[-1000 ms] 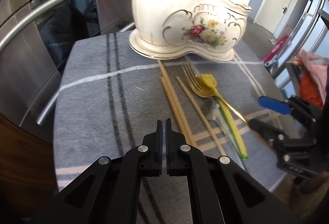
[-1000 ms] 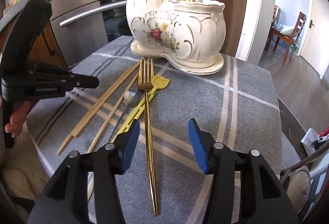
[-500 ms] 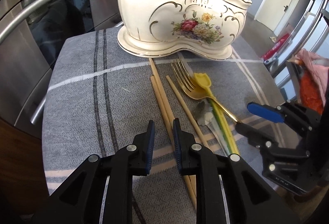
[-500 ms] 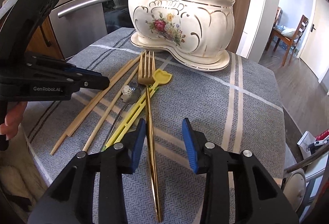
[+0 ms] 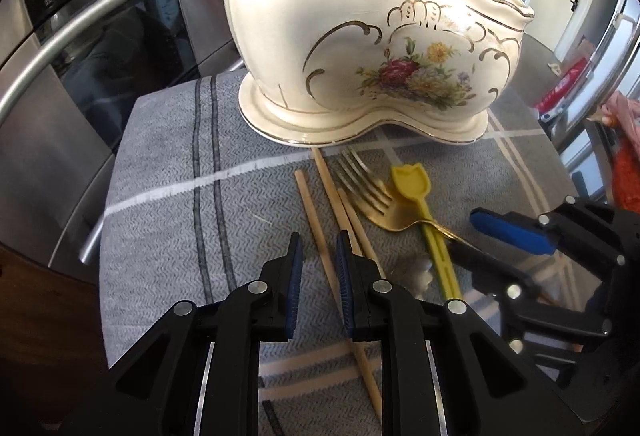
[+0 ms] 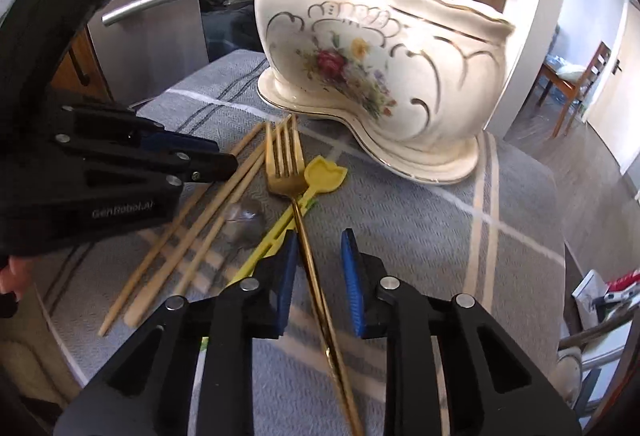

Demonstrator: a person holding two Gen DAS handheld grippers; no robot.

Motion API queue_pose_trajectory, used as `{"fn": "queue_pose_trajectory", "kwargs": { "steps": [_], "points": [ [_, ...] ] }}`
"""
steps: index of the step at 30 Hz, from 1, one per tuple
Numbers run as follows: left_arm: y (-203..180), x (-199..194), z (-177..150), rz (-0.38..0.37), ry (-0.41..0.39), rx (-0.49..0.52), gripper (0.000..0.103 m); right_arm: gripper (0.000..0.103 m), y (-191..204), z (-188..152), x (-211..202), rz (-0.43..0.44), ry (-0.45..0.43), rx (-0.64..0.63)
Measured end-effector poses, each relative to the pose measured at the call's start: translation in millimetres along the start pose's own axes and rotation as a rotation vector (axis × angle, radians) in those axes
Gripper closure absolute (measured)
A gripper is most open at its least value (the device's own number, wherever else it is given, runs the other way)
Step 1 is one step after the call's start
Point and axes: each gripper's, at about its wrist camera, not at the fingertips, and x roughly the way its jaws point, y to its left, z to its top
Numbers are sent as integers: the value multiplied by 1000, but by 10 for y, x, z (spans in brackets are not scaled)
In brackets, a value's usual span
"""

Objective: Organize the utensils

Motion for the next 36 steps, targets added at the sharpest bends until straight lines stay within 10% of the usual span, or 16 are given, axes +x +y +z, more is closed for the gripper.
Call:
{"fn": "queue_pose_trajectory", "kwargs": {
  "steps": [19, 36],
  "points": [
    [147, -212, -172, -34, -96, -7, 98, 97, -94, -165, -538, 91, -187, 19],
    [438, -1145, -391, -155, -490, -20, 98, 97, -347, -243, -1367, 74, -626, 150]
  ]
}}
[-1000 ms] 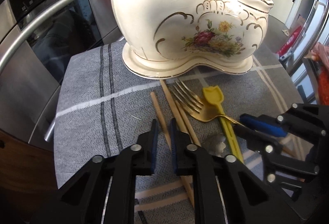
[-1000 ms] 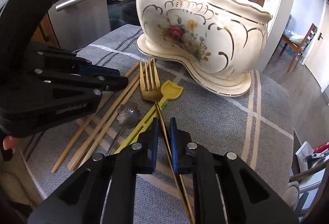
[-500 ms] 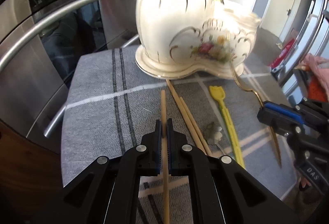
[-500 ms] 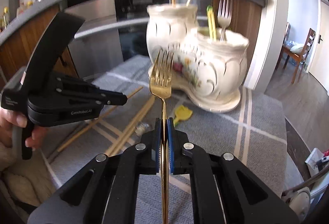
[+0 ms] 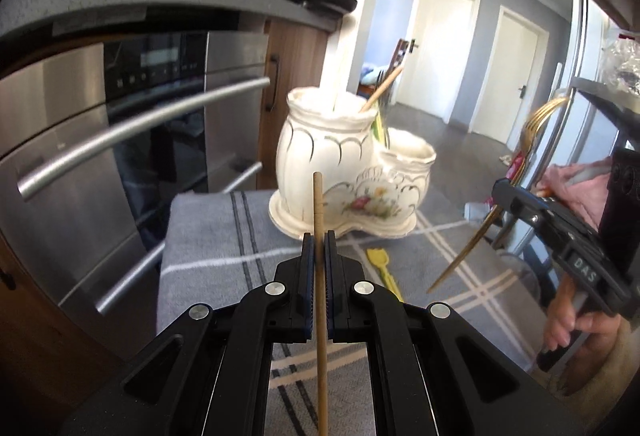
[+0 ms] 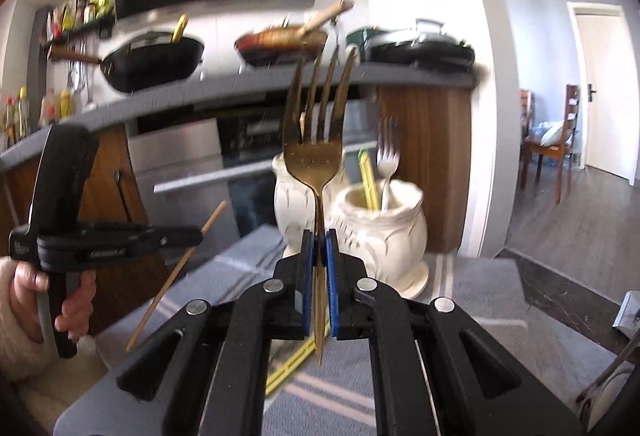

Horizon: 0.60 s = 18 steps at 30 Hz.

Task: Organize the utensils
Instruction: 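Lift the chopstick into the taller pot while the right gripper lowers the gold fork into the shorter pot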

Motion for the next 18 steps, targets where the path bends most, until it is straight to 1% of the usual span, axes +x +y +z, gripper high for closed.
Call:
{"fn": "queue_pose_trajectory", "kwargs": {
  "steps": [2, 5, 8, 10, 13, 15, 18],
  "points": [
    [-27, -82, 20, -10, -32, 6, 98, 97, 21, 86, -48, -31, -52, -7],
    [-14, -124, 100, -42, -48, 1, 98, 97, 28, 225, -21, -47, -81, 4],
    [-18, -154, 311, -70, -85, 3, 98, 97, -8, 482, 44, -66, -107, 21],
    [-44, -150, 529, -72, -125, 13, 98, 97, -27, 629, 88, -79, -138, 25],
    [-87, -134, 820, -47, -197, 30, 98, 97, -107, 846, 179, -106, -205, 54],
    [-101, -56, 1064, -30, -237, 25, 98, 97, -198, 947, 269, -105, -230, 91],
    [-136, 98, 1403, 27, -301, 31, 98, 97, -361, 1015, 419, -113, -262, 152]
  ]
}}
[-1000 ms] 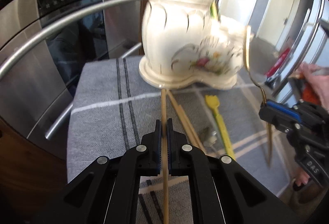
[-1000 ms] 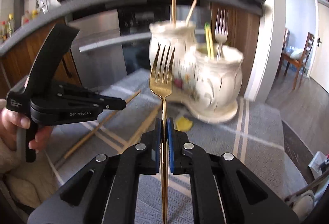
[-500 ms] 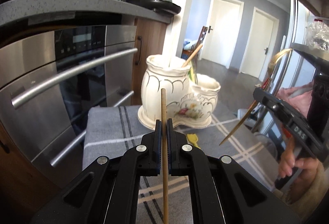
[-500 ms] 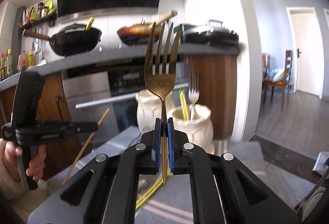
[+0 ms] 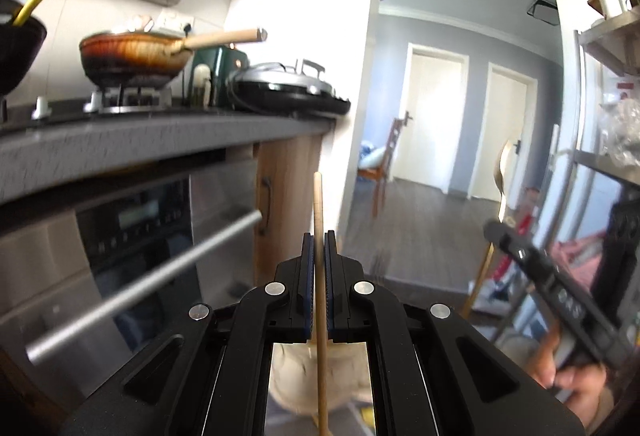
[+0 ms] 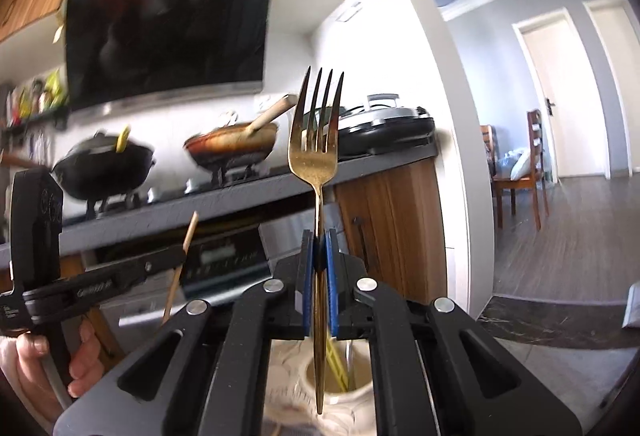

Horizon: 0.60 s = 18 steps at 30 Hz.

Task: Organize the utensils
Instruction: 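Lift the chopstick into the taller pot while the right gripper lowers the gold fork into the shorter pot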

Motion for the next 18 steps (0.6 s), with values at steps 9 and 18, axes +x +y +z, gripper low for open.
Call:
{"fn": "queue_pose_trajectory", "kwargs": {
  "steps": [9, 18],
  "points": [
    [-52, 547, 325, 98, -138, -28, 98, 97, -336, -254, 331, -62, 18, 100],
    [-5, 805, -35, 108, -62, -12, 98, 97, -348, -484, 566, -67, 173, 71]
  ]
}}
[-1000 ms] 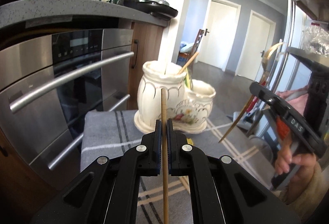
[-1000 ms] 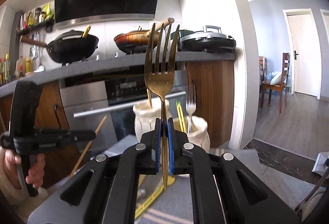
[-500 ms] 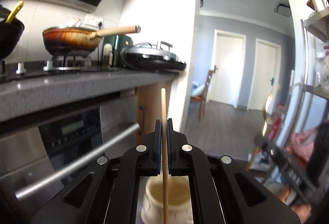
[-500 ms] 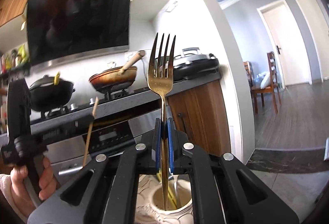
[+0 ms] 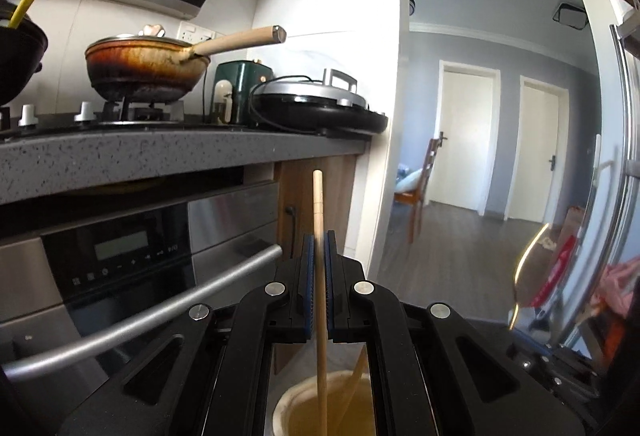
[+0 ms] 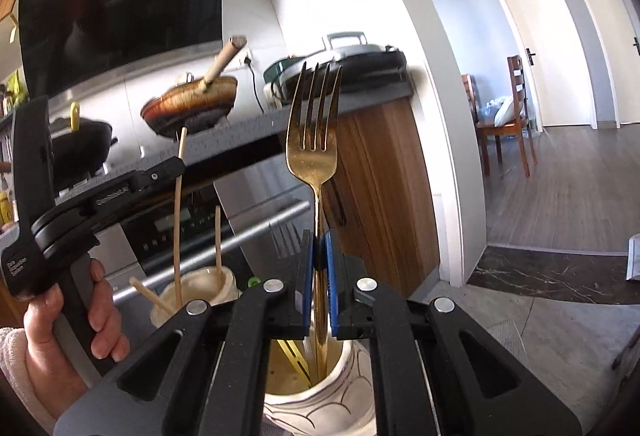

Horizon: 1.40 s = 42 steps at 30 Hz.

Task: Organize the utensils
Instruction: 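Lift the chopstick into the taller pot while the right gripper lowers the gold fork into the shorter pot, then open the left gripper releasing the chopstick while the right gripper releases the gold fork, then withdraw both grippers from the holder back over the cloth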

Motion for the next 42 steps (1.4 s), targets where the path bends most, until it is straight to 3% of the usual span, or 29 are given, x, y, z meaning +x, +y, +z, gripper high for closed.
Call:
{"fn": "queue_pose_trajectory", "kwargs": {
  "steps": [7, 21, 28, 30, 37, 38, 39, 40, 42],
  "points": [
    [119, -226, -325, -52, 91, -15, 98, 97, 35, -151, 20, -7, 87, -38],
    [144, -267, -573, -2, 224, 70, 96, 97, -16, -215, 54, -28, 117, -31],
    [100, -359, -535, 20, 180, 87, 66, 97, -46, -203, 62, -29, 125, -21],
    [101, -374, -526, 28, 180, 84, 53, 97, -46, -200, 74, -30, 126, -19],
    [157, -448, -499, 55, 180, 70, 50, 95, -50, -199, 98, -35, 136, -17],
    [170, -470, -495, 57, 177, 66, 48, 90, -51, -200, 104, -30, 141, -13],
    [181, -493, -491, 59, 174, 63, 43, 76, -51, -203, 102, -27, 142, -10],
    [189, -520, -486, 63, 169, 61, 39, 68, -45, -204, 93, -25, 140, -7],
    [194, -572, -479, 62, 156, 58, 37, 64, -20, -203, 62, -22, 128, -16]
  ]
}}
